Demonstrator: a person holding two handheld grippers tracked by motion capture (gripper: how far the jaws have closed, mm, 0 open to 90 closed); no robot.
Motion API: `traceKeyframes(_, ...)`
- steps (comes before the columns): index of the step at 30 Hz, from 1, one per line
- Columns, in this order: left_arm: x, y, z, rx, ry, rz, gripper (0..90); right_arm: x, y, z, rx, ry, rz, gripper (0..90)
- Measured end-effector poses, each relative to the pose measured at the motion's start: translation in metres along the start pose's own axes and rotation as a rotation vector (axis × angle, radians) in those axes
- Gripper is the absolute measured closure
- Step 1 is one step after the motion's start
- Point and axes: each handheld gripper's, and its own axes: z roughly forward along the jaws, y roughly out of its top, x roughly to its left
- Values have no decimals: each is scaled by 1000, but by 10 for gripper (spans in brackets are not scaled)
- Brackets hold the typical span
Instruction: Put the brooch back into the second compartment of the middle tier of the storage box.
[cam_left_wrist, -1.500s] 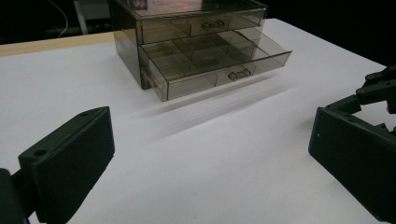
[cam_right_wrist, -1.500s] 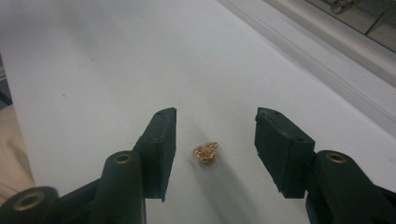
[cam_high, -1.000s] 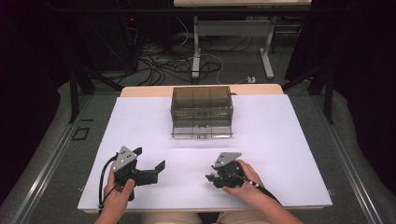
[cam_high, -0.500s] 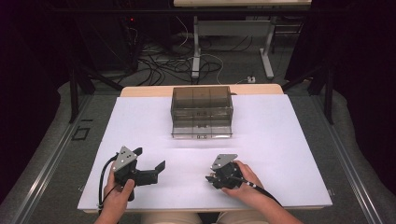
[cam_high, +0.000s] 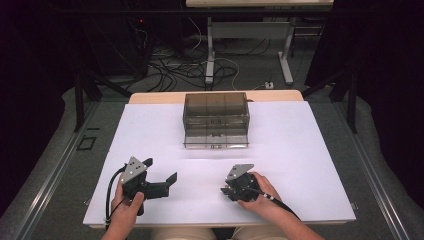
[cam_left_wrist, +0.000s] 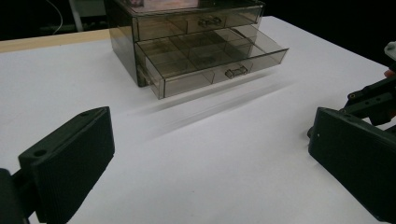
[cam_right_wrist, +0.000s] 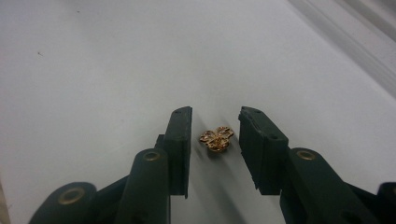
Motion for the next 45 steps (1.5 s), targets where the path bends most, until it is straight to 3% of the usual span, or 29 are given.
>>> traceKeyframes(18, 0, 0, 0, 1, 2, 0, 6, -1, 2, 0, 16, 9, 31, 740)
traceKeyframes(31, -1, 0, 0, 1, 0, -3, 6, -1, 3, 0, 24, 4, 61, 756)
traceKeyframes(45, -1, 0, 0, 1, -1, -3, 6, -1, 2, 0, 15, 0, 55, 759)
